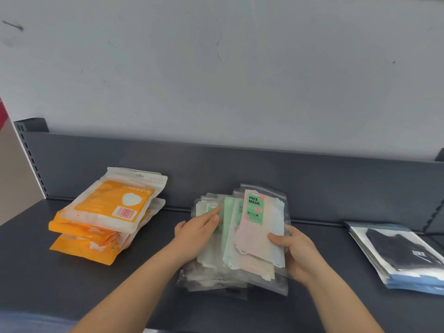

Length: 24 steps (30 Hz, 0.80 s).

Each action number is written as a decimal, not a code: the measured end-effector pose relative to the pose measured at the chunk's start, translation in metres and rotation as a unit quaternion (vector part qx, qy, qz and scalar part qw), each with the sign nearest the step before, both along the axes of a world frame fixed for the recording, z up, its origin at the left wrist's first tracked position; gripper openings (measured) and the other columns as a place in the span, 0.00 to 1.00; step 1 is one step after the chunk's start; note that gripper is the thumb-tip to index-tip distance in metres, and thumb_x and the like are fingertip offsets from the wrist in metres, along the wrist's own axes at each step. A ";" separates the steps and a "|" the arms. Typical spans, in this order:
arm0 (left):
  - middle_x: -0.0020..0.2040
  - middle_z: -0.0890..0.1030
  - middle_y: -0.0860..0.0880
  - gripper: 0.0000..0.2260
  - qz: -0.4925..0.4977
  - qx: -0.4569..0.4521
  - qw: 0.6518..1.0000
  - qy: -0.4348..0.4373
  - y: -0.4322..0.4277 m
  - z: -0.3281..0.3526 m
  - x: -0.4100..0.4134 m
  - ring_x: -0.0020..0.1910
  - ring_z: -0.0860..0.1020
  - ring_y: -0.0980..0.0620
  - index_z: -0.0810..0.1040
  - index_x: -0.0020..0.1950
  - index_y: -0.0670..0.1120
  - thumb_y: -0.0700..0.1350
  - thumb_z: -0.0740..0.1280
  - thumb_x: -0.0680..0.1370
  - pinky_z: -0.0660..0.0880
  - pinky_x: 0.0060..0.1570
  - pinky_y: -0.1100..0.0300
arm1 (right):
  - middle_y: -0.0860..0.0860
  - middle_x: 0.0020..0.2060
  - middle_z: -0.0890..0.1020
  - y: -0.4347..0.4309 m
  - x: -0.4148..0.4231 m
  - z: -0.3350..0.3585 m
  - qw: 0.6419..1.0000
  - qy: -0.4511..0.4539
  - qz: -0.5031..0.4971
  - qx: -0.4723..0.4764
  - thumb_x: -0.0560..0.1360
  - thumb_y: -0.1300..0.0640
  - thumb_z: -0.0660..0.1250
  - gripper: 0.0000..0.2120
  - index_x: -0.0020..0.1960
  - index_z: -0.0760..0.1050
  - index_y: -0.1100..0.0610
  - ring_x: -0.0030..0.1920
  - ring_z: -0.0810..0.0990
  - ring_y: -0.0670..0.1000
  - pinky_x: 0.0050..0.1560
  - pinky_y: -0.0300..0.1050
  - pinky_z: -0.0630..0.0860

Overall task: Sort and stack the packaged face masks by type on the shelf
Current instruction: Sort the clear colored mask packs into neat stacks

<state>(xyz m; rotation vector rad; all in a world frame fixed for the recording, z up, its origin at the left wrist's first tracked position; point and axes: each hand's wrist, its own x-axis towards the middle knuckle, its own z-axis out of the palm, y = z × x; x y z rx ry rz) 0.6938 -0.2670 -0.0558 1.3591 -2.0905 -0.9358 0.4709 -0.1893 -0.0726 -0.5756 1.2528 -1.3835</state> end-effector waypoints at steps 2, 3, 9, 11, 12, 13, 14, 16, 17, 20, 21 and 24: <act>0.70 0.73 0.63 0.19 0.000 -0.004 1.000 -0.017 -0.007 -0.005 0.001 0.73 0.66 0.59 0.64 0.73 0.66 0.50 0.56 0.83 0.53 0.76 0.48 | 0.58 0.52 0.85 0.001 -0.002 -0.002 1.000 -0.002 -0.008 0.004 0.74 0.72 0.67 0.17 0.61 0.72 0.61 0.53 0.84 0.62 0.47 0.59 0.82; 0.68 0.75 0.64 0.21 -0.002 -0.005 1.000 -0.021 -0.009 -0.006 0.001 0.72 0.68 0.60 0.64 0.72 0.67 0.48 0.58 0.82 0.54 0.76 0.49 | 0.59 0.53 0.85 0.002 -0.003 -0.002 1.000 -0.005 -0.011 0.004 0.74 0.72 0.67 0.17 0.61 0.72 0.61 0.53 0.84 0.62 0.44 0.57 0.83; 0.71 0.69 0.65 0.18 0.017 -0.042 0.997 -0.056 -0.017 -0.018 0.002 0.72 0.66 0.57 0.70 0.70 0.64 0.52 0.62 0.80 0.59 0.68 0.51 | 0.58 0.53 0.85 0.006 -0.007 0.000 0.999 -0.013 -0.037 -0.021 0.75 0.71 0.66 0.17 0.60 0.72 0.60 0.53 0.84 0.61 0.39 0.54 0.83; 0.71 0.68 0.64 0.17 0.008 -0.045 0.997 -0.060 -0.018 -0.020 0.004 0.72 0.65 0.56 0.70 0.70 0.63 0.53 0.62 0.81 0.58 0.69 0.50 | 0.58 0.53 0.85 0.008 -0.010 0.000 0.998 -0.017 -0.051 -0.037 0.74 0.71 0.66 0.17 0.61 0.73 0.59 0.52 0.84 0.61 0.40 0.54 0.83; 0.72 0.67 0.64 0.17 -0.001 -0.049 0.996 -0.073 -0.018 -0.019 0.005 0.73 0.64 0.56 0.69 0.71 0.63 0.54 0.61 0.81 0.57 0.70 0.49 | 0.58 0.53 0.85 0.010 -0.011 -0.001 0.997 -0.023 -0.057 -0.046 0.74 0.71 0.66 0.18 0.62 0.73 0.59 0.52 0.84 0.61 0.39 0.54 0.83; 0.74 0.66 0.63 0.18 -0.014 -0.056 0.994 -0.096 -0.018 -0.018 0.006 0.74 0.63 0.56 0.68 0.72 0.62 0.54 0.60 0.82 0.54 0.72 0.49 | 0.58 0.54 0.85 0.011 -0.012 -0.001 0.996 -0.030 -0.062 -0.055 0.73 0.71 0.67 0.19 0.62 0.72 0.59 0.53 0.84 0.60 0.39 0.53 0.83; 0.75 0.64 0.62 0.19 -0.030 -0.063 0.990 -0.124 -0.019 -0.016 0.006 0.75 0.61 0.56 0.67 0.74 0.61 0.55 0.58 0.82 0.51 0.74 0.47 | 0.58 0.55 0.85 0.012 -0.013 0.000 0.995 -0.036 -0.066 -0.063 0.72 0.71 0.67 0.20 0.62 0.72 0.60 0.53 0.84 0.60 0.39 0.53 0.83; 0.78 0.61 0.60 0.20 -0.058 -0.054 0.983 -0.164 -0.018 -0.007 0.005 0.77 0.58 0.56 0.65 0.76 0.58 0.57 0.54 0.83 0.44 0.76 0.43 | 0.58 0.56 0.84 0.014 -0.013 0.000 0.994 -0.039 -0.069 -0.077 0.71 0.70 0.67 0.21 0.63 0.72 0.59 0.54 0.84 0.60 0.40 0.53 0.83; 0.78 0.61 0.60 0.21 -0.063 -0.046 0.983 -0.165 -0.015 -0.002 0.004 0.77 0.58 0.56 0.65 0.76 0.56 0.58 0.51 0.84 0.40 0.75 0.41 | 0.58 0.57 0.84 0.015 -0.013 0.001 0.993 -0.039 -0.070 -0.082 0.71 0.70 0.67 0.21 0.63 0.72 0.59 0.54 0.84 0.60 0.40 0.54 0.83; 0.68 0.74 0.58 0.25 -0.038 -0.021 0.997 -0.070 -0.005 0.014 -0.002 0.72 0.67 0.56 0.74 0.69 0.53 0.61 0.46 0.83 0.38 0.75 0.43 | 0.58 0.56 0.84 0.016 -0.009 0.005 0.992 -0.039 -0.074 -0.093 0.72 0.70 0.66 0.19 0.61 0.72 0.59 0.54 0.83 0.60 0.41 0.54 0.83; 0.61 0.76 0.60 0.25 -0.034 -0.024 0.999 -0.029 -0.001 0.019 -0.004 0.66 0.70 0.58 0.77 0.66 0.52 0.61 0.47 0.83 0.42 0.76 0.45 | 0.58 0.56 0.84 0.017 -0.006 0.006 0.992 -0.038 -0.074 -0.095 0.71 0.70 0.67 0.19 0.61 0.73 0.59 0.54 0.83 0.60 0.41 0.54 0.83; 0.54 0.80 0.63 0.12 -0.075 -0.003 0.993 0.093 0.005 0.022 -0.008 0.57 0.77 0.60 0.78 0.60 0.53 0.55 0.58 0.83 0.69 0.68 0.54 | 0.57 0.54 0.85 0.021 0.004 0.012 0.990 -0.040 -0.065 -0.115 0.66 0.68 0.68 0.21 0.58 0.73 0.59 0.52 0.84 0.60 0.42 0.55 0.83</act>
